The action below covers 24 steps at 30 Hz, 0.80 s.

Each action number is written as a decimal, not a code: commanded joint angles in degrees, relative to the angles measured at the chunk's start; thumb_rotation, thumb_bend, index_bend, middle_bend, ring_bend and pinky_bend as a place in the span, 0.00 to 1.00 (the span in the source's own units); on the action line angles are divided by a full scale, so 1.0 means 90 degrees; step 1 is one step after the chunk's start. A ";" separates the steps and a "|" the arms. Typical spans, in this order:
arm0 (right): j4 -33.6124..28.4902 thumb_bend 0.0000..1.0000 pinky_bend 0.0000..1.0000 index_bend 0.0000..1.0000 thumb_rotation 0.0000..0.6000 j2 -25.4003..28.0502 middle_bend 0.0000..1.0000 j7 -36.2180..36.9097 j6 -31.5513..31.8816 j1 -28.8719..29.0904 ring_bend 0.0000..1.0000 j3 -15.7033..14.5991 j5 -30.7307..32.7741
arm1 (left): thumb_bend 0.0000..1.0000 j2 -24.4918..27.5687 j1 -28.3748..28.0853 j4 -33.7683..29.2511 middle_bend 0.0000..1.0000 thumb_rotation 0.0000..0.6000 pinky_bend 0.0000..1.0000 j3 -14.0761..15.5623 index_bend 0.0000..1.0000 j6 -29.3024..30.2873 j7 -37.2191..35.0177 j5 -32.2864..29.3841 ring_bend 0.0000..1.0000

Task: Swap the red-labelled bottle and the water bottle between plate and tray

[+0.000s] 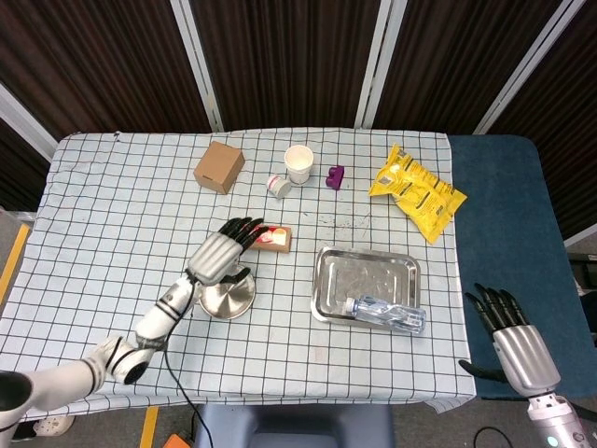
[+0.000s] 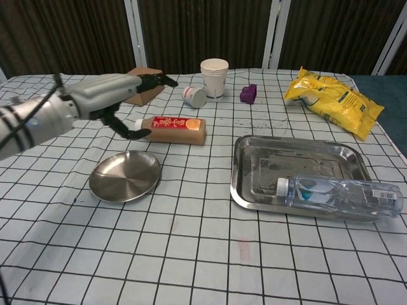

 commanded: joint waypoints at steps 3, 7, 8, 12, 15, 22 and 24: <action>-0.0566 0.20 0.08 0.15 1.00 -0.0388 0.11 -0.1322 -0.0848 0.0625 0.01 0.0457 0.0493 | 0.39 0.1570 0.2168 -0.1689 0.00 1.00 0.09 0.1437 0.00 0.2143 0.1564 0.0634 0.00; -0.0838 0.21 0.11 0.20 1.00 -0.0755 0.17 -0.2176 -0.1585 0.1035 0.03 0.0732 0.1316 | 0.39 0.1696 0.2708 -0.1507 0.00 1.00 0.08 0.1573 0.00 0.2758 0.1250 0.0754 0.00; -0.0857 0.21 0.11 0.20 1.00 -0.0839 0.17 -0.2364 -0.1662 0.1095 0.03 0.0749 0.1410 | 0.39 0.1708 0.2834 -0.1484 0.00 1.00 0.08 0.1581 0.00 0.2904 0.1162 0.0753 0.00; -0.0657 0.25 0.11 0.21 1.00 -0.1230 0.18 -0.3168 -0.1959 0.1320 0.03 0.0748 0.1807 | 0.39 0.1800 0.3303 -0.1544 0.00 1.00 0.08 0.1575 0.00 0.3309 0.0788 0.0633 0.00; -0.0647 0.26 0.11 0.21 1.00 -0.1266 0.18 -0.3262 -0.2024 0.1355 0.03 0.0752 0.1925 | 0.39 0.1836 0.3331 -0.1568 0.00 1.00 0.08 0.1564 0.00 0.3328 0.0791 0.0654 0.00; -0.0041 0.31 0.14 0.23 1.00 -0.2074 0.20 -0.3939 -0.2376 0.1714 0.07 0.0840 0.2714 | 0.41 0.2146 0.3395 -0.1748 0.00 1.00 0.07 0.1475 0.00 0.3022 0.0597 0.0534 0.00; 0.0055 0.32 0.17 0.26 1.00 -0.2246 0.22 -0.3968 -0.2405 0.1805 0.09 0.0908 0.2859 | 0.41 0.2163 0.3392 -0.1783 0.00 1.00 0.07 0.1445 0.00 0.2935 0.0573 0.0531 0.00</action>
